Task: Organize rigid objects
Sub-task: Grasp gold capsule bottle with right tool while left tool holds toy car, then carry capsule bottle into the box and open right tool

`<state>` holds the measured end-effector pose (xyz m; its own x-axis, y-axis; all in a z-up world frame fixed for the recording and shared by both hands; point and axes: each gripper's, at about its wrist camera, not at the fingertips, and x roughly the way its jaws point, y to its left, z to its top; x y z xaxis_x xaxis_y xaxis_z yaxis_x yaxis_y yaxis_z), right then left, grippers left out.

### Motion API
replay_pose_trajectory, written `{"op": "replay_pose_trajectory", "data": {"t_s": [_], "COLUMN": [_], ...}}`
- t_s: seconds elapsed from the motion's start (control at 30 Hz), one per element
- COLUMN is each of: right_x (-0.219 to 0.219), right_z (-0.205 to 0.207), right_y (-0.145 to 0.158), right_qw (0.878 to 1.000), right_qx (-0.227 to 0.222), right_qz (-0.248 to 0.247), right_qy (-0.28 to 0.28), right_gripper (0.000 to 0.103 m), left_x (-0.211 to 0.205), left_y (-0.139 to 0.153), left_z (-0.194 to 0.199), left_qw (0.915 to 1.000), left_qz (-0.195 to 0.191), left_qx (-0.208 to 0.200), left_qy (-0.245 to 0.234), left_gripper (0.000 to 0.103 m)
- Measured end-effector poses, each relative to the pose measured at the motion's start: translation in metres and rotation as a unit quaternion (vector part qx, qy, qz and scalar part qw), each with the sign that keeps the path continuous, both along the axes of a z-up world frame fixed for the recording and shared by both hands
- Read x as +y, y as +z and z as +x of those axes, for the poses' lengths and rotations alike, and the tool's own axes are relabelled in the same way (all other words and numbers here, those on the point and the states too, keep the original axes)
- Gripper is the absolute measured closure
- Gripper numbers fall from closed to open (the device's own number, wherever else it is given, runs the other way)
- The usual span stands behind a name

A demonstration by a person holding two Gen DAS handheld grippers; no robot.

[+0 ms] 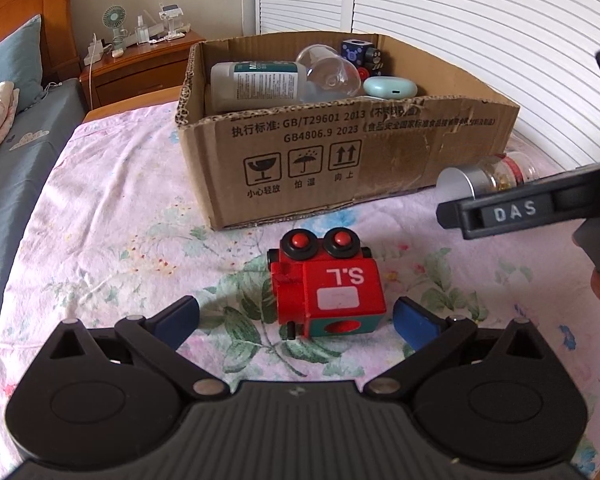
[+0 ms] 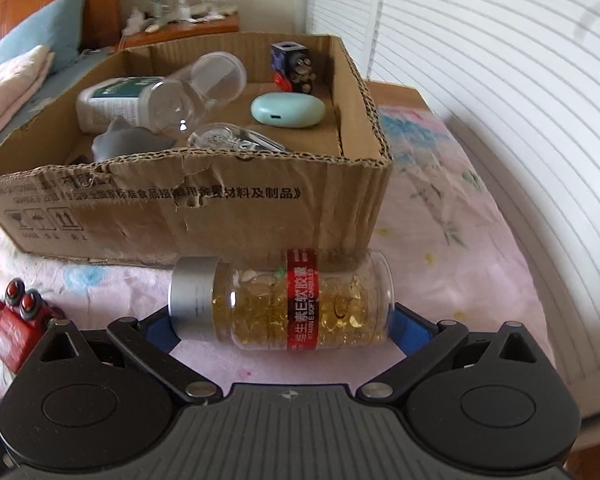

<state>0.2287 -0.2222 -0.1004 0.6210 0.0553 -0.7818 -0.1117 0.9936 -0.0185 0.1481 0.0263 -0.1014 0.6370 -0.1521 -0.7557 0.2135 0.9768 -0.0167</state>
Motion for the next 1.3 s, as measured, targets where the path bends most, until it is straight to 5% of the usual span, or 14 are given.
{"op": "replay_pose_trajectory", "data": {"t_s": [0.83, 1.3], "right_x": [-0.003, -0.005], "right_z": [-0.01, -0.01], "right_y": [-0.004, -0.005], "right_qw": [0.999, 0.999], "right_qx": [-0.038, -0.045], "right_qz": [0.004, 0.006], "right_qy": [0.02, 0.03], "right_gripper": [0.0, 0.0], "left_x": [-0.005, -0.017], "left_y": [-0.005, 0.005], "left_z": [0.003, -0.005], "left_qw": [0.9982, 0.9987], "left_qz": [-0.004, -0.011], "left_qx": [-0.038, -0.043], "left_qy": [0.046, 0.027], "left_gripper": [0.001, 0.048]}}
